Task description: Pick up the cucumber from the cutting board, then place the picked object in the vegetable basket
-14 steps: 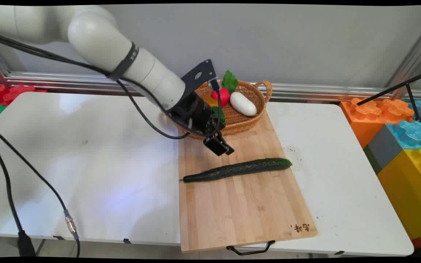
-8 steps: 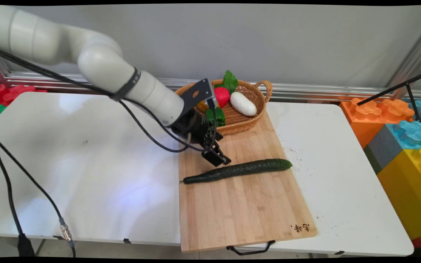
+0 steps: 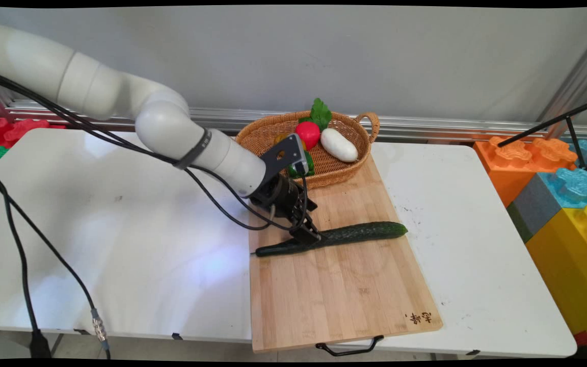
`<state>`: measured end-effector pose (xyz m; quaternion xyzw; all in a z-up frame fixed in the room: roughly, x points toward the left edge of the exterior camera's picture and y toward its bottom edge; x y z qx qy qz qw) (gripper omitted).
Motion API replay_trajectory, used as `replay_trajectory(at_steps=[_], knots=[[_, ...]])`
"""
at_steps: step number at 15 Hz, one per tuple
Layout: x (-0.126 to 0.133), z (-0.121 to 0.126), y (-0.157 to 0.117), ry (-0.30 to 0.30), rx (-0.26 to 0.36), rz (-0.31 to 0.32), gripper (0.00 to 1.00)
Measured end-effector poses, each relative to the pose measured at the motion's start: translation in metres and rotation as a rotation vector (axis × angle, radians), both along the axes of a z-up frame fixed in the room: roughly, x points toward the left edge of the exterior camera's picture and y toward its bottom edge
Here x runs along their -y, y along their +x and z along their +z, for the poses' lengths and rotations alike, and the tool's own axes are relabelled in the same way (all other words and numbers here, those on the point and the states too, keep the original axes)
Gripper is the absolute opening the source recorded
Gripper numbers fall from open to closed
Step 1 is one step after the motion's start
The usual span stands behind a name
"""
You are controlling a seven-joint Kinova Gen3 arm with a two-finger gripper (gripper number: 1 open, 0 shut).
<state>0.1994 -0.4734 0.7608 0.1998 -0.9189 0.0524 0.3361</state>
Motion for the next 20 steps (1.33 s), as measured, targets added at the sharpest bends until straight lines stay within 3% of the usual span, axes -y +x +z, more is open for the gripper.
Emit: replay_trajectory(at_steps=[5, 6, 14, 20], knots=[[-0.001, -0.016, -0.003, 0.006, -0.012, -0.021, 1.0], [-0.001, -0.018, -0.003, 0.005, -0.012, -0.023, 0.0], [-0.008, -0.022, -0.006, -0.013, 0.015, -0.031, 0.0], [-0.016, 0.004, -0.01, 0.016, 0.005, -0.014, 0.0]])
